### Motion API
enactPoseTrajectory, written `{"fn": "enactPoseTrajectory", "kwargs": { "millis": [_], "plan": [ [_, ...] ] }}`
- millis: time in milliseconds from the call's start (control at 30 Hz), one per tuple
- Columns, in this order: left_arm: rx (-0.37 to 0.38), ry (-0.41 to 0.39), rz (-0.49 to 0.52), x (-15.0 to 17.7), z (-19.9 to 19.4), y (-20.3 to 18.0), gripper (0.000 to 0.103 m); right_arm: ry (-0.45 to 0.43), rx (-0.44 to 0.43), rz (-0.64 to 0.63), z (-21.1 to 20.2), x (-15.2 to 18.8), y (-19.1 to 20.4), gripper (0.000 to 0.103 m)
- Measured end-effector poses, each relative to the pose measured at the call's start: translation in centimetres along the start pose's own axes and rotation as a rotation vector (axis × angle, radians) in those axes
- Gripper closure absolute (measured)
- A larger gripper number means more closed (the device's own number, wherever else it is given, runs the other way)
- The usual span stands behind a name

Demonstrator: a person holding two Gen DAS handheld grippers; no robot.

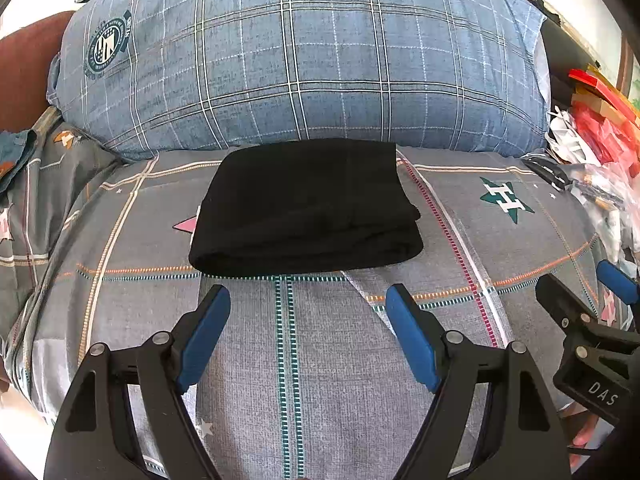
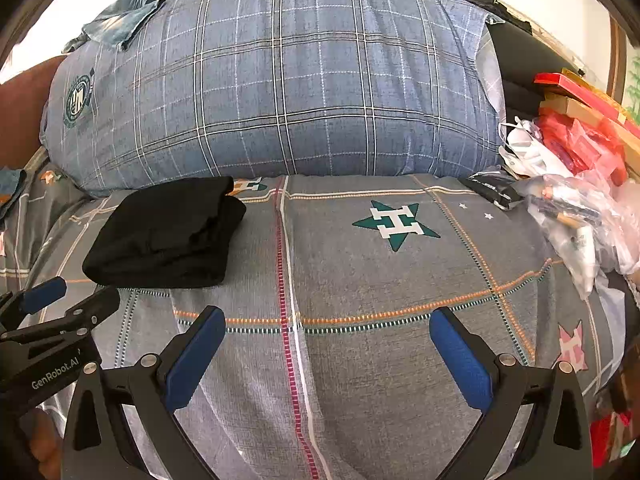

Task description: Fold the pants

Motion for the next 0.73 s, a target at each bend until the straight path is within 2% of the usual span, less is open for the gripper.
{"fn": "enactPoseTrajectory", "kwargs": {
  "millis": [167,433,733],
  "plan": [
    [0.006,0.007,0.001,0.1,0.1,0.0,0.022,0.006,-0.004,-0.007,0.2,0.0,0.3,0.0],
    [0.057,-0.005,0.008,-0.1,-0.6,-0.7,0.021,0.02,-0.005,-0.002,0.7,0.2,0.1,0.0],
    [0.019,0.008,0.002,0.0,-0.3,-0.6,0.021,0.015,-0.011,-0.007,0.9,0.0,-0.1,0.0]
  ]
}}
Point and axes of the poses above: each gripper's, at about its wrist camera, not at the fingertips, and z roughly the way its jaws point, y to its left, x to its underside, the point moved 6 cm from there along z, roughly the way its jaws point, and after that the axes turned 3 degrees about y, right-handed, at the moved point
